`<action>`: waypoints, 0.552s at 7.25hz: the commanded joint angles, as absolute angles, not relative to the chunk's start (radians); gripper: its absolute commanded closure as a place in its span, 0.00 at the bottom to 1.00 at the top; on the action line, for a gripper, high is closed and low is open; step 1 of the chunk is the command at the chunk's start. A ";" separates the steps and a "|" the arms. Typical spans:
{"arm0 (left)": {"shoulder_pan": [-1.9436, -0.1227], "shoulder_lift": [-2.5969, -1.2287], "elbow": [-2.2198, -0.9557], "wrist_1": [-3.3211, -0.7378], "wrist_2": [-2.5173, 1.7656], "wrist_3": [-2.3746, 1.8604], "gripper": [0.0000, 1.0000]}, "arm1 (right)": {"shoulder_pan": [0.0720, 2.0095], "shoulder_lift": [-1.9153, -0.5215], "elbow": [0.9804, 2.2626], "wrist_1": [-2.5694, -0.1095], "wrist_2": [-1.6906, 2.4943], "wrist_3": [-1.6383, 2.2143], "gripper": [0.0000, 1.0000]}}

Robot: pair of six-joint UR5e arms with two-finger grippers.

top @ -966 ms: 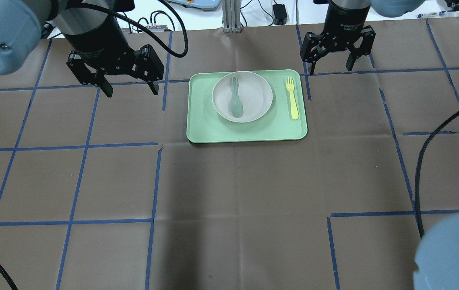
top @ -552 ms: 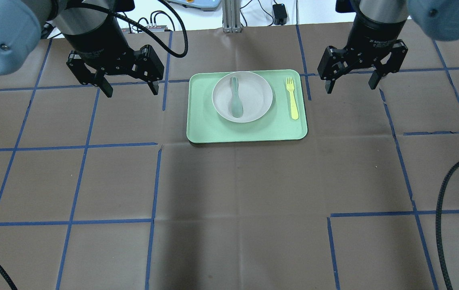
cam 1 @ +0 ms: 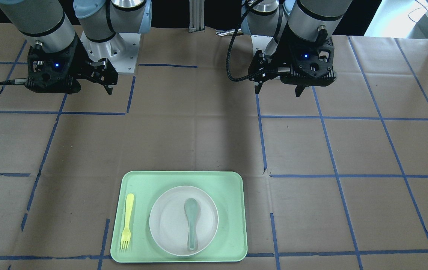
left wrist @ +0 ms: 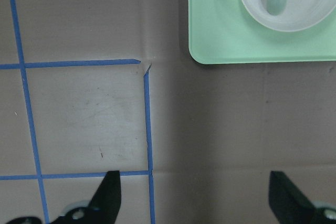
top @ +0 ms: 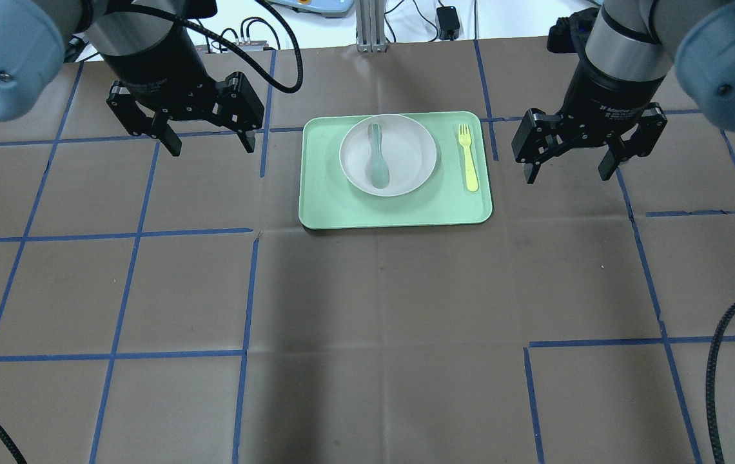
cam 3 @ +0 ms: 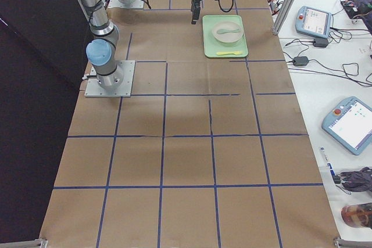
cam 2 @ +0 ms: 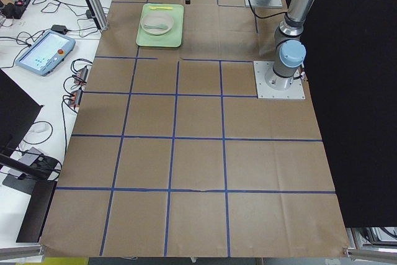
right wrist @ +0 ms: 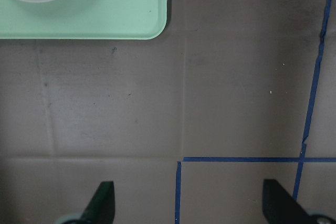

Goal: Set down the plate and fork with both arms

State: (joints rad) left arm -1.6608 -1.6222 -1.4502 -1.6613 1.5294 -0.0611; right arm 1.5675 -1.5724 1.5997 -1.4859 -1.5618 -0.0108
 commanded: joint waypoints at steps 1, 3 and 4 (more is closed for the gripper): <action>-1.661 -1.620 -1.450 -1.666 1.531 -0.058 0.00 | 1.568 -1.574 1.605 -1.486 -1.562 -0.011 0.00; -1.664 -1.615 -1.450 -1.667 1.531 -0.060 0.00 | 1.568 -1.566 1.606 -1.486 -1.560 -0.018 0.00; -1.664 -1.638 -1.451 -1.664 1.526 -0.069 0.00 | 1.568 -1.566 1.606 -1.488 -1.560 -0.020 0.00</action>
